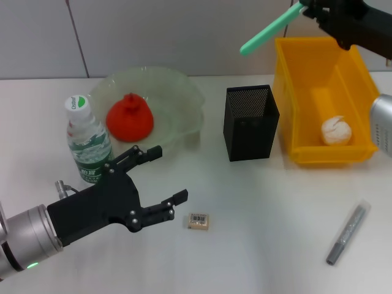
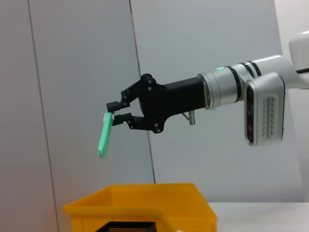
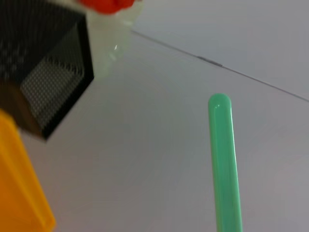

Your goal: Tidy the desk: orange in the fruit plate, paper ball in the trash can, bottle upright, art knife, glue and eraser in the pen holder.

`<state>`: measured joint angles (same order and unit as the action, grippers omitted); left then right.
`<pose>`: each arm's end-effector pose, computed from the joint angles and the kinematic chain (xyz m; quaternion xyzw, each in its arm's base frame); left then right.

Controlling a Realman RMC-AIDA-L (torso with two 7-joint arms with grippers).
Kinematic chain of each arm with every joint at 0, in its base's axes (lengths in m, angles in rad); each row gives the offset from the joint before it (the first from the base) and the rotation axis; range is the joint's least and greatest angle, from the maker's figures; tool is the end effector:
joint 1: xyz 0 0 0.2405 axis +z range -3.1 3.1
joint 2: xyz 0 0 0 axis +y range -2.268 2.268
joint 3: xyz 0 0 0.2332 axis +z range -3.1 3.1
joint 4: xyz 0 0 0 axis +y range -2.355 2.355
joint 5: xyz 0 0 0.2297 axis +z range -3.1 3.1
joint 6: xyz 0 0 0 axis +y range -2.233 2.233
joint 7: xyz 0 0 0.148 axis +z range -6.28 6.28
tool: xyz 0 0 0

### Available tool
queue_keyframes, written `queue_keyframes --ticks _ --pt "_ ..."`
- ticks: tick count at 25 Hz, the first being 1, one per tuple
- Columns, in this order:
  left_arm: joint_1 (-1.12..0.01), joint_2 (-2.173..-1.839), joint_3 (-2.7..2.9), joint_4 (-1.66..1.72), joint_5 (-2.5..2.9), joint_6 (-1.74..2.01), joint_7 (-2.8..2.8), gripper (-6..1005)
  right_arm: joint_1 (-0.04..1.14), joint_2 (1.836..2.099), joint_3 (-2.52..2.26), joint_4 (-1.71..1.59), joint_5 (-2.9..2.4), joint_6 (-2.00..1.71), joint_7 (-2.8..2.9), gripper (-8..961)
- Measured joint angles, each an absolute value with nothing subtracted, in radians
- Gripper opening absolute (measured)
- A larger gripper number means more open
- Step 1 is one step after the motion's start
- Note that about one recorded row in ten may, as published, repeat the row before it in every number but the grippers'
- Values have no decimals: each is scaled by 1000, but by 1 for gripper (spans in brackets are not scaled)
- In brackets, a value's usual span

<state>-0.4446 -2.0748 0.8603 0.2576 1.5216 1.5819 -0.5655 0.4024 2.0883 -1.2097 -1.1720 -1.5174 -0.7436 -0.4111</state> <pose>-0.2642 0.2873 -0.0386 -0.9013 -0.0264 -0.3569 0.2440 0.1667 0.4287 0.0776 -0.6009 -0.6081 -0.2115 0.4736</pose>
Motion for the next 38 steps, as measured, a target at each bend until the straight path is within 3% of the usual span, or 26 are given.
queue_keyframes --ticks 14,38 --pt "-441 -2078 861 216 1479 1580 -492 875 416 2087 -1422 -1141 -1486 -434 -809 289" --pt "-437 -2078 868 182 1456 1594 -419 876 359 2091 -1549 -1156 -1486 -402 -1014 324"
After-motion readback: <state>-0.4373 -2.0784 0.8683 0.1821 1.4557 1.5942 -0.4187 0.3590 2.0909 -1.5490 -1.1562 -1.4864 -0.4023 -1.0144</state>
